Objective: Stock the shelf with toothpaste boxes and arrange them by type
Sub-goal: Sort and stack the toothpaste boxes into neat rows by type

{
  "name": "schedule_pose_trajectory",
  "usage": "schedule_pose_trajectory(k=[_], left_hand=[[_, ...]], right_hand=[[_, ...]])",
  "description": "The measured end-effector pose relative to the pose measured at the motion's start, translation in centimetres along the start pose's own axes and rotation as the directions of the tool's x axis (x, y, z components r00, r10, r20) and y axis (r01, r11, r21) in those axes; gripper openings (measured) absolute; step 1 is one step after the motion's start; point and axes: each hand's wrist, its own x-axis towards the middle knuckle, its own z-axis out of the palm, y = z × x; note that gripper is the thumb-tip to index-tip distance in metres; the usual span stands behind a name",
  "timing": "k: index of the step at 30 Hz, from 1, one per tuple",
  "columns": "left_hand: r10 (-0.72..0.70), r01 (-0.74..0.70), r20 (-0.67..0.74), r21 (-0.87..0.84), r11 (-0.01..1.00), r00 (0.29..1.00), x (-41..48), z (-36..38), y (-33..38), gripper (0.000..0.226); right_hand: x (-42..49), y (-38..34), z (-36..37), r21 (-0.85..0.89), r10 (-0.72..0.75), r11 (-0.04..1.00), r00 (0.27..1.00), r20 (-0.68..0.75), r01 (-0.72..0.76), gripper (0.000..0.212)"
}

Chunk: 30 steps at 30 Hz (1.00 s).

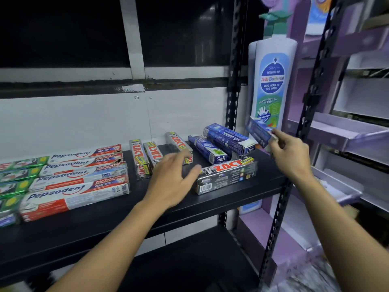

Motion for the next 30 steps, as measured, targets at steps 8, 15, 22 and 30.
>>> schedule_pose_trajectory(k=[8, 15, 22, 30], left_hand=[[0.071, -0.050, 0.127, -0.167, 0.985, 0.989, -0.5, 2.3, 1.6, 0.030], [0.086, -0.063, 0.139, -0.158, 0.985, 0.987, -1.6, 0.1, 0.0, 0.029], [0.090, -0.086, 0.110, -0.043, 0.995, 0.990, -3.7, -3.3, -2.5, 0.035], [0.079, -0.079, 0.019, -0.007, 0.997, 0.997, -7.6, -5.9, -3.7, 0.033]], right_hand=[[-1.8, 2.9, 1.1, -0.125, -0.002, 0.992, 0.977, 0.214, 0.029, 0.040], [-2.6, 2.3, 1.9, -0.177, 0.015, 0.984, 0.977, 0.211, 0.024, 0.046], [-6.6, -1.3, 3.3, -0.091, -0.360, 0.929, 0.933, 0.006, 0.359, 0.022], [-10.0, -4.5, 6.1, 0.325, -0.317, 0.924, 0.880, 0.352, 0.203, 0.023]])
